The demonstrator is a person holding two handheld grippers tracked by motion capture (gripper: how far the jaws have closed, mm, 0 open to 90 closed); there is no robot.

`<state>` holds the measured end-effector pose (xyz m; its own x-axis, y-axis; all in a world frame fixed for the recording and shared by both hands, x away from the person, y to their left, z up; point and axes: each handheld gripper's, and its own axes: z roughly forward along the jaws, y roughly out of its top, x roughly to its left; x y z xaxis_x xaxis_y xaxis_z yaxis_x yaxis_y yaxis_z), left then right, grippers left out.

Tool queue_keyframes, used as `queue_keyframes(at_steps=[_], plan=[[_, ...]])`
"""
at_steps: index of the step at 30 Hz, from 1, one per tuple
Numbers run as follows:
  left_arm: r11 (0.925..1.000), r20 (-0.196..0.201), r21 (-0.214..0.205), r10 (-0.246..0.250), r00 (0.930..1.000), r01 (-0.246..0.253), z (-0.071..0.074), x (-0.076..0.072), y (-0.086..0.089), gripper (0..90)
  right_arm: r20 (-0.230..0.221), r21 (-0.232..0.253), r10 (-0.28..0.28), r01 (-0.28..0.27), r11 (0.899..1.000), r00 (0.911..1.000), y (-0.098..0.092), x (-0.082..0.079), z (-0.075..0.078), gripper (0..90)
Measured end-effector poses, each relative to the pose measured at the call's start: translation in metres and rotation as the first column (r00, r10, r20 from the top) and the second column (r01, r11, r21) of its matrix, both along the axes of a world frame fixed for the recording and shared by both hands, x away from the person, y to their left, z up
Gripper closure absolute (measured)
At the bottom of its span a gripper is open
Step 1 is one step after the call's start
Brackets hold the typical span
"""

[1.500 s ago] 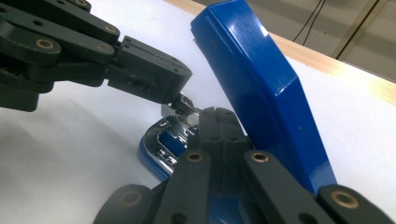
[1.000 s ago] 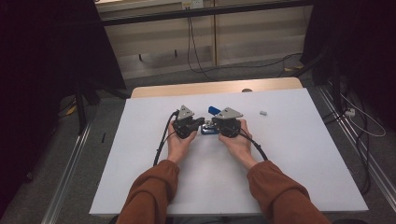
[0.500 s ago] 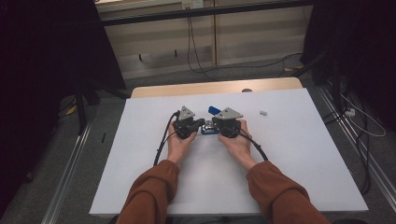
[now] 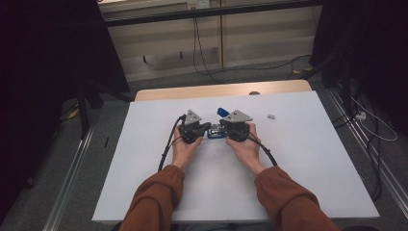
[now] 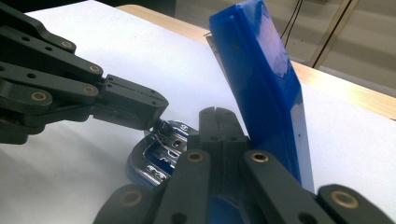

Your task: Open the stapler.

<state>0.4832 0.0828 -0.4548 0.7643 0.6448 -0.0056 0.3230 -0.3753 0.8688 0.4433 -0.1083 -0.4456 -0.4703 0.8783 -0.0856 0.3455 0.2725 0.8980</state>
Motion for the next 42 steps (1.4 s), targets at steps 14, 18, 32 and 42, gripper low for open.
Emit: queue_keyframes(at_steps=[14,18,32,42], plan=[[1.0000,0.005,0.006,0.005,1.0000,-0.005,0.000,0.000,-0.001,90.0,0.013,0.012,-0.023,0.023,1.000,0.9997,-0.004,-0.001,0.002,90.0],[1.0000,0.008,0.008,0.005,1.0000,-0.005,0.000,-0.001,-0.002,90.0,0.007,0.027,-0.026,0.026,0.999,0.9996,-0.009,0.000,0.005,90.0],[0.9999,0.016,0.014,0.003,0.9999,-0.003,0.000,-0.001,-0.002,90.0,0.021,0.034,-0.051,0.050,0.998,0.9985,-0.015,-0.001,0.007,90.0],[0.9999,0.020,0.015,0.001,0.9998,-0.001,0.000,-0.002,-0.002,90.0,0.046,0.053,-0.069,0.067,0.996,0.9965,-0.023,-0.003,0.014,90.0]])
